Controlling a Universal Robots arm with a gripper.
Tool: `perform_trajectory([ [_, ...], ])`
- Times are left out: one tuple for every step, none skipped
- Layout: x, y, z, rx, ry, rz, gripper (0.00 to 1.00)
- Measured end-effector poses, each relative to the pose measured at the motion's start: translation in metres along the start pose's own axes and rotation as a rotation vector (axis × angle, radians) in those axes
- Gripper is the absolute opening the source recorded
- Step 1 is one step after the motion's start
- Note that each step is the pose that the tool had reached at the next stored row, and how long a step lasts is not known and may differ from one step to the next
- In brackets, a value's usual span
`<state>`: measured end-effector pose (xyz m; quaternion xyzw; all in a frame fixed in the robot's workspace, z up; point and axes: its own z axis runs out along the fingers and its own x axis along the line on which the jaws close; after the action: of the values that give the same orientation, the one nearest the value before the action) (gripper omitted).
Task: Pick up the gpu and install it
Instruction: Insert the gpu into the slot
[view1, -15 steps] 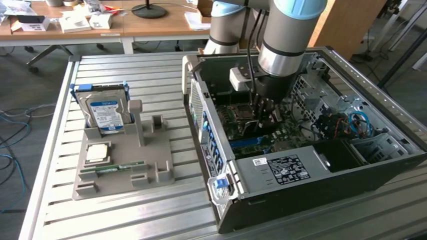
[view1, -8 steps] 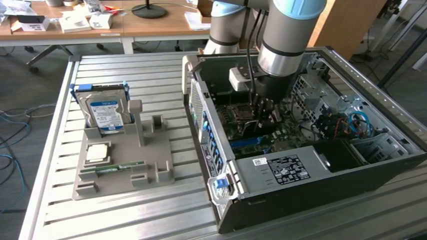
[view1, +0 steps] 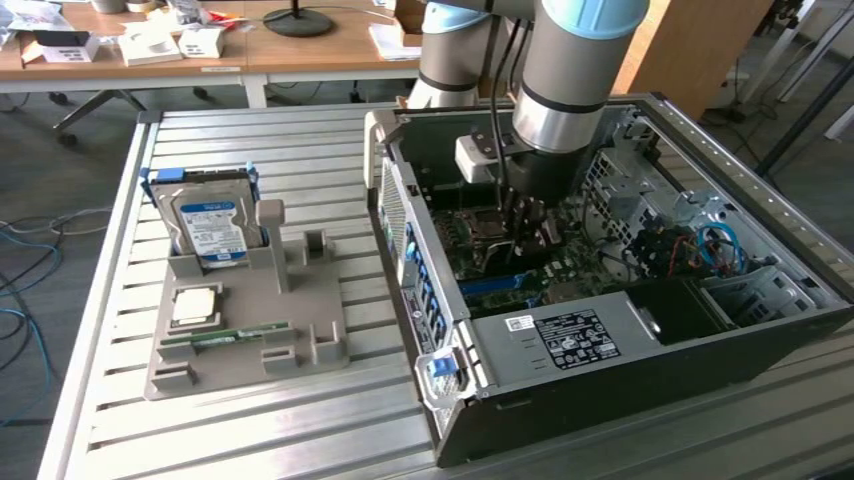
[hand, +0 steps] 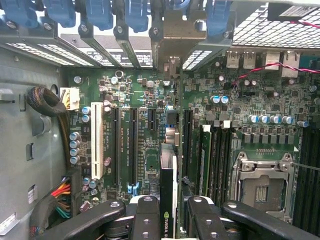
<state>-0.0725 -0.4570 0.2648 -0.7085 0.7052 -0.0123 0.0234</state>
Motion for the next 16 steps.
perform_trajectory([
  [0.0,0.0,0.0,0.0,0.0,0.0,0.26],
  [0.0,0.0,0.0,0.0,0.0,0.0,0.26],
  [0.0,0.0002,0.0,0.0,0.0,0.0,0.26],
  [0.0,0.0007,0.0001,0.0001,-0.0001,0.0,0.26],
  [0.0,0.0007,0.0001,0.0001,0.0,0.0,0.26],
  [0.0,0.0008,0.0001,0.0,0.0,0.0,0.26],
  [0.0,0.0008,0.0001,0.0,0.0,0.0,0.26],
  [0.0,0.001,0.0002,0.0001,0.0,0.0,0.26],
  [0.0,0.0017,0.0005,0.0005,-0.0002,0.0,0.26],
  [0.0,0.0022,0.0005,0.0009,-0.0001,0.0,0.26],
  [0.0,0.0023,0.0005,0.001,0.0,0.0,0.26],
  [0.0,0.0024,0.0005,0.001,0.0001,0.0,0.26],
  [0.0,0.0026,0.0007,0.001,0.0001,0.0,0.26],
  [0.0001,0.0027,0.001,0.0011,0.0001,0.0,0.26],
  [0.0001,0.0028,0.0015,0.0012,-0.0001,0.0,0.26],
  [0.0,0.0029,0.0021,0.001,0.0,0.0,0.26],
])
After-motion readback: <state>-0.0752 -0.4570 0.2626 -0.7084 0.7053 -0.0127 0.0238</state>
